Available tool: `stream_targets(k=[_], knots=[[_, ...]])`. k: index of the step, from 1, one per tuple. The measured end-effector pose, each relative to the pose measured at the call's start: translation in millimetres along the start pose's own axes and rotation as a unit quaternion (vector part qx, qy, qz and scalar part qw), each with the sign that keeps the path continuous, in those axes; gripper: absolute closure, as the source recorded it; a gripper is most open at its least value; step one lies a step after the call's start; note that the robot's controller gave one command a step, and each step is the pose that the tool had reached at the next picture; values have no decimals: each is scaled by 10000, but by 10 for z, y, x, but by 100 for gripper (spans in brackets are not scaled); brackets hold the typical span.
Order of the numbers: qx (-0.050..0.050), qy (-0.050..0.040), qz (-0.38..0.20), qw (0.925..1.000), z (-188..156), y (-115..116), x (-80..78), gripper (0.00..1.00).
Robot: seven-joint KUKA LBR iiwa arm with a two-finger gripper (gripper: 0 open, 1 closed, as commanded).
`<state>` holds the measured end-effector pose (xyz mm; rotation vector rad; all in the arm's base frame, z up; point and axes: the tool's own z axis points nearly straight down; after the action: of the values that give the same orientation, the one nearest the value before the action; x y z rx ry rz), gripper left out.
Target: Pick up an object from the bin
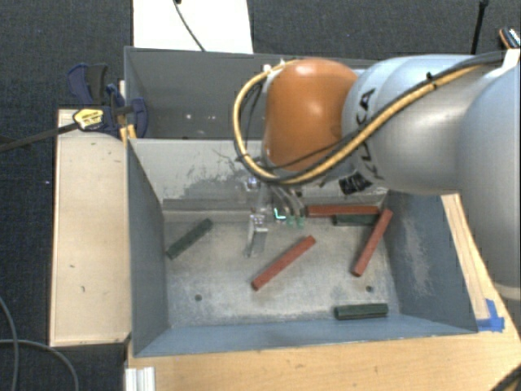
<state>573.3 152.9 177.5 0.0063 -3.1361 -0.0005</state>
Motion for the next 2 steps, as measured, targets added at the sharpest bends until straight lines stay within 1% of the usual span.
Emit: stream_targets(k=[1,2], knots=[[11,1,-391,9992,1110,-887,48,0],[-6,-62,-390,9992,1041,-842,13,100]])
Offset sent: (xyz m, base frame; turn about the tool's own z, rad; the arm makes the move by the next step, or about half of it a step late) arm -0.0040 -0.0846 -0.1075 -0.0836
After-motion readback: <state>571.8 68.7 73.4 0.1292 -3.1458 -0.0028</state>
